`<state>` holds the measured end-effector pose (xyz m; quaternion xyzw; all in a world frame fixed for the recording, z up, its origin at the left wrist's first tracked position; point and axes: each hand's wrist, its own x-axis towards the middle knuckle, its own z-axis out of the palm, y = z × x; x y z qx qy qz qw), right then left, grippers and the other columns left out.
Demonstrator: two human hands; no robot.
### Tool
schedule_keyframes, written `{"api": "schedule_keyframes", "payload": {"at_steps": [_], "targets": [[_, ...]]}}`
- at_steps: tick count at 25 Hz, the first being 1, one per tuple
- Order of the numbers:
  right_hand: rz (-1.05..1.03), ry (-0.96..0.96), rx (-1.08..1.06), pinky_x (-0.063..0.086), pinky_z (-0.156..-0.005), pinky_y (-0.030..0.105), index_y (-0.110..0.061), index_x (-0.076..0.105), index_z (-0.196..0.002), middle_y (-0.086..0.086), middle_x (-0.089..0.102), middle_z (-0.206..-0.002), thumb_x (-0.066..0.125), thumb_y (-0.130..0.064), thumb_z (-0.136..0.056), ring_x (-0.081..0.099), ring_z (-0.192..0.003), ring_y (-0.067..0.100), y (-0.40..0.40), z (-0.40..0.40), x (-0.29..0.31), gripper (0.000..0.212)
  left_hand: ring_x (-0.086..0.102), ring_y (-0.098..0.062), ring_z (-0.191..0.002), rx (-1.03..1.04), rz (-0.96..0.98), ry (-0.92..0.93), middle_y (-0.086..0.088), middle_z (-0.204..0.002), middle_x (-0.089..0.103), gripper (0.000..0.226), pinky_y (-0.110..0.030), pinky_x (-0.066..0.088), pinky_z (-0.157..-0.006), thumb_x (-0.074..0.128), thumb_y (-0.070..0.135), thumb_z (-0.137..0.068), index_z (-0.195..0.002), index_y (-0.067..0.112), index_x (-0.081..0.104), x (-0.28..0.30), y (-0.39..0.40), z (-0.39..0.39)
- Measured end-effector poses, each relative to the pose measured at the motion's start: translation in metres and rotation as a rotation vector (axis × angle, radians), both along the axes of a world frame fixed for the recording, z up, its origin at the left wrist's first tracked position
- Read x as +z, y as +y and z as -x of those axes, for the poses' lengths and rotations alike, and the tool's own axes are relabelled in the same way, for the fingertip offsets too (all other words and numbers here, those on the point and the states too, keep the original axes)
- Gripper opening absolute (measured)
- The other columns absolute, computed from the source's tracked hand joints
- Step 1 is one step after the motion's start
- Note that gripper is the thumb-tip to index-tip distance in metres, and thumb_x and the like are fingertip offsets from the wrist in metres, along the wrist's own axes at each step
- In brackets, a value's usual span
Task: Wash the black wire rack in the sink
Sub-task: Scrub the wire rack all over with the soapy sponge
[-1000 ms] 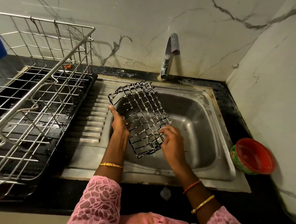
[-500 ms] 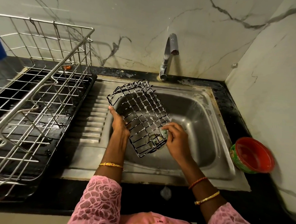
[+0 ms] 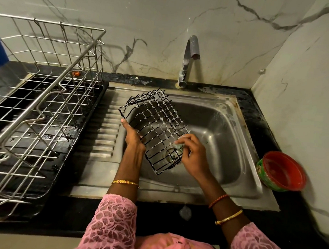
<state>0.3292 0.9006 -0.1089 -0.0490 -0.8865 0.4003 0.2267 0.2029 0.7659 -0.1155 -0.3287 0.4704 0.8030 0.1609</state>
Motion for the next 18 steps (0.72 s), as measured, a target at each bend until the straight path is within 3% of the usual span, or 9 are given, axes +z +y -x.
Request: {"api": "schedule_keyframes", "payload": {"at_steps": [2,4,7,9,13,16,18], "targets": [[-0.032,-0.054,-0.033,0.038,-0.084,0.001,-0.005,0.07,-0.093,0.001,0.057,-0.1,0.049,0.021,-0.077,0.052,-0.095,0.007,0.001,0.0,-0.002,0.037,0.053,-0.028,-0.114,0.022,-0.028,-0.012,-0.012,-0.131,0.054,0.09,-0.049,0.044,-0.101,0.036,0.081,-0.079,-0.143,0.018,0.038,-0.001,0.0,0.002],[-0.089,-0.104,-0.055,0.034,-0.08,0.0,-0.009,0.071,-0.096,0.002,0.06,-0.099,0.052,0.014,-0.081,0.051,-0.097,0.017,-0.002,-0.001,-0.003,0.033,0.051,-0.03,-0.119,0.034,-0.029,-0.023,-0.01,-0.137,0.05,0.094,-0.051,0.041,-0.103,0.037,0.082,-0.077,-0.145,0.018,0.035,-0.003,-0.001,0.002],[-0.132,-0.104,0.013,0.041,-0.085,0.012,-0.01,0.07,-0.097,0.004,0.062,-0.103,0.05,0.015,-0.081,0.051,-0.1,0.018,-0.015,-0.004,0.003,0.036,0.053,-0.027,-0.113,0.073,-0.031,-0.037,-0.007,-0.129,0.054,0.094,-0.05,0.043,-0.102,0.038,0.081,-0.077,-0.145,0.016,0.035,-0.006,-0.001,0.001],[-0.168,-0.072,0.106,0.043,-0.088,0.02,-0.008,0.07,-0.098,0.006,0.061,-0.106,0.048,0.018,-0.078,0.05,-0.103,0.016,-0.029,-0.009,0.009,0.039,0.052,-0.03,-0.118,0.075,-0.031,-0.042,-0.011,-0.138,0.049,0.096,-0.051,0.04,-0.104,0.039,0.082,-0.076,-0.146,0.016,0.032,-0.008,-0.001,0.001],[-0.139,-0.026,0.171,0.044,-0.09,0.015,-0.007,0.071,-0.093,0.005,0.063,-0.103,0.049,0.02,-0.076,0.055,-0.102,0.016,-0.027,-0.007,0.009,0.039,0.053,-0.027,-0.111,0.076,-0.047,-0.04,-0.012,-0.13,0.054,0.094,-0.049,0.041,-0.104,0.037,0.082,-0.077,-0.144,0.016,0.037,-0.005,-0.002,0.002],[-0.031,-0.053,0.026,0.041,-0.086,0.003,-0.006,0.072,-0.09,0.003,0.064,-0.1,0.053,0.017,-0.079,0.06,-0.096,0.017,-0.005,0.003,0.01,0.031,0.043,-0.033,-0.13,0.082,-0.066,-0.03,-0.013,-0.146,0.042,0.093,-0.053,0.034,-0.109,0.035,0.079,-0.08,-0.147,0.016,0.03,-0.003,-0.005,0.003],[-0.007,-0.048,0.012,0.042,-0.083,0.003,-0.006,0.072,-0.091,0.003,0.064,-0.099,0.055,0.015,-0.08,0.061,-0.093,0.015,-0.007,0.003,0.011,0.028,0.037,-0.033,-0.136,0.092,-0.059,-0.03,-0.014,-0.15,0.036,0.093,-0.053,0.029,-0.112,0.034,0.079,-0.081,-0.149,0.016,0.026,-0.004,-0.005,0.004]]}}
